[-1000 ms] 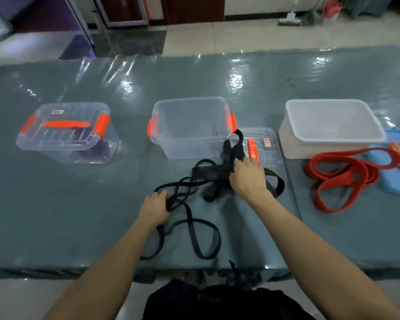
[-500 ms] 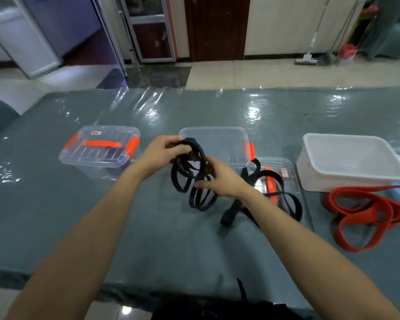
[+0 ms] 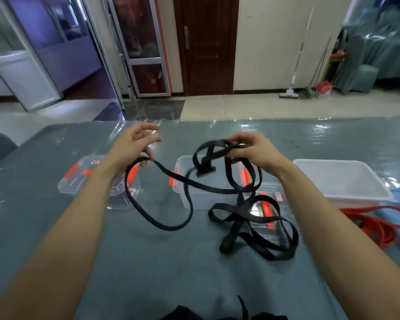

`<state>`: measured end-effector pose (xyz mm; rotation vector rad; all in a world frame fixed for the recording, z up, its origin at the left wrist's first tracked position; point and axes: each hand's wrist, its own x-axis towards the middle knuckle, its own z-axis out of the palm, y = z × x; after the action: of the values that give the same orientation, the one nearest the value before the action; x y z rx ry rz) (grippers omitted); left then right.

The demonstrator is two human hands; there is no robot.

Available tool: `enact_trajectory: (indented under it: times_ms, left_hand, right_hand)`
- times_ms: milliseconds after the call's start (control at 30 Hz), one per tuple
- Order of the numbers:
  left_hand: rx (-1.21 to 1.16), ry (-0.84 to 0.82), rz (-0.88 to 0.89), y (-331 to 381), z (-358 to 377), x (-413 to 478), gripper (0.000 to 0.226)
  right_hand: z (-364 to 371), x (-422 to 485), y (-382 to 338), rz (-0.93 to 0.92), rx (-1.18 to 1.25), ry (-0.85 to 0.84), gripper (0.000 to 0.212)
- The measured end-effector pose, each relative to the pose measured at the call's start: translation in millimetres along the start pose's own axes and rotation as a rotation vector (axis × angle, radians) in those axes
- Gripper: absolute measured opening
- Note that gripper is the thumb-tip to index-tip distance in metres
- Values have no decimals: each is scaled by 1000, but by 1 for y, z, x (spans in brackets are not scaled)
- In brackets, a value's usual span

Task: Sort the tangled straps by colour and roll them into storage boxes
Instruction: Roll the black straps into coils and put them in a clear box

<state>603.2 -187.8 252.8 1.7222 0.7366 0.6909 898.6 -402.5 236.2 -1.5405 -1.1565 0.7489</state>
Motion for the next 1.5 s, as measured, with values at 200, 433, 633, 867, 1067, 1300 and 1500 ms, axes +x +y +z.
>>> enact_trajectory:
  times_ms: [200,433,633,867,1067,1300,1500]
  left_hand:
    - [1049,-374,-167,-5,14,-10,74]
    - [320,-575,-52,-19,117,-14,58]
    - [-51,-141,-2,-10,105,3,16]
    - [130,-608,-68,-9,134,-13,56]
    - [184,-530,-11,-7,170,-23,33]
    - [149,-290,109,15,205,-15,57]
    - [165,-240,121,11,220,1,11]
  right_hand:
    - [0,1,-21,84,-632,-267,46]
    - [12,4,-49,-50,-465,-172,37]
    - [-11,-2,-50,7,-538,-86,28]
    - [-15,-8,-57,-40,-402,-110,30]
    - [-33,-20,-59,-151,-451,7,33]
    - [-53,-37,-58,-265,-792,64,25]
    - [-67,-54,-37,-102,-596,11,58]
